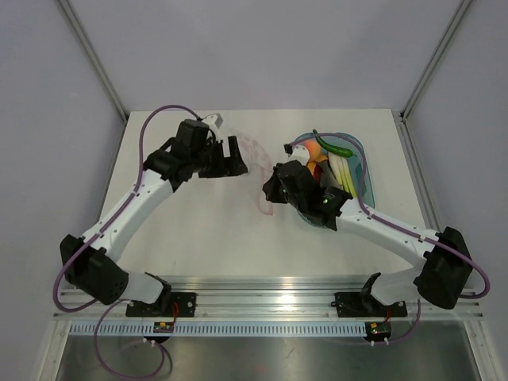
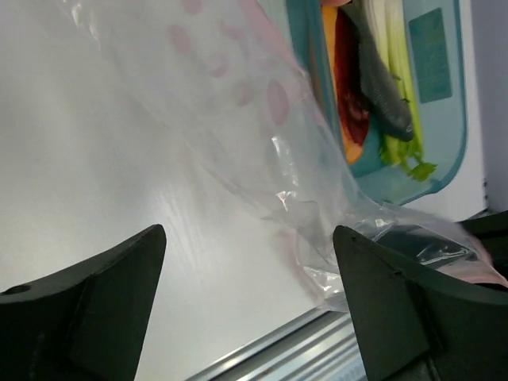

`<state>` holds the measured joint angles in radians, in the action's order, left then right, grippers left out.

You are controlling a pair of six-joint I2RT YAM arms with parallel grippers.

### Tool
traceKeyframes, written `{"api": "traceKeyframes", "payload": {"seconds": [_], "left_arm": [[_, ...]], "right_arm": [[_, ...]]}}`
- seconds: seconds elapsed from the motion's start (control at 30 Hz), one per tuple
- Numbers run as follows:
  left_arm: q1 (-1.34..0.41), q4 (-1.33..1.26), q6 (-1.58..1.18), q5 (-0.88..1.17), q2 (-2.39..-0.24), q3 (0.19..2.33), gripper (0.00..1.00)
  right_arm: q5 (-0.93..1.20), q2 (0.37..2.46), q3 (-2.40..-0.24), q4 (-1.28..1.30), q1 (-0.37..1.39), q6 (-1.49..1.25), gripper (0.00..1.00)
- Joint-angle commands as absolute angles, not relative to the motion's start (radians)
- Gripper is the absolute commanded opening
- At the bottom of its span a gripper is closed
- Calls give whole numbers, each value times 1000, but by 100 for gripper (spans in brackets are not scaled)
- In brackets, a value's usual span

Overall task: Place the food in the zip-top bag and seal the zipper
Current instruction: Open the zipper of the food storage bag at the center of the board.

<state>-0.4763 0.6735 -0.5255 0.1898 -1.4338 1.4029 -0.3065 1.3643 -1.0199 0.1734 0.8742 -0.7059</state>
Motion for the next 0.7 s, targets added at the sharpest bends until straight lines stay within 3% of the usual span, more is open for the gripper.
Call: {"api": "traceKeyframes", "payload": {"seconds": [0.0, 0.27, 0.37, 0.43, 0.5, 0.63, 0.67], "left_arm": [[-500, 615, -312, 124, -1249, 1272, 88], [-589, 465, -232, 107, -976, 1054, 78], [-589, 453, -259, 25, -905, 1023, 87], [-591, 442, -270, -26, -871, 1017, 99], [-591, 434, -268, -72, -832, 1012, 99], [-591, 452, -244, -26, -828, 1020, 77], [-594, 457, -244, -6, -833, 1016, 75]], "right_arm": [[-307, 1348, -1173, 401, 877, -704, 0], [-149, 1431, -1374, 555, 864, -781, 0], [-114, 1460, -1416, 575, 864, -784, 0], [-101, 1477, -1425, 577, 862, -790, 0], [-89, 1491, -1424, 572, 862, -795, 0], [-49, 1516, -1440, 574, 859, -827, 0], [-45, 1519, -1440, 572, 858, -833, 0]]}}
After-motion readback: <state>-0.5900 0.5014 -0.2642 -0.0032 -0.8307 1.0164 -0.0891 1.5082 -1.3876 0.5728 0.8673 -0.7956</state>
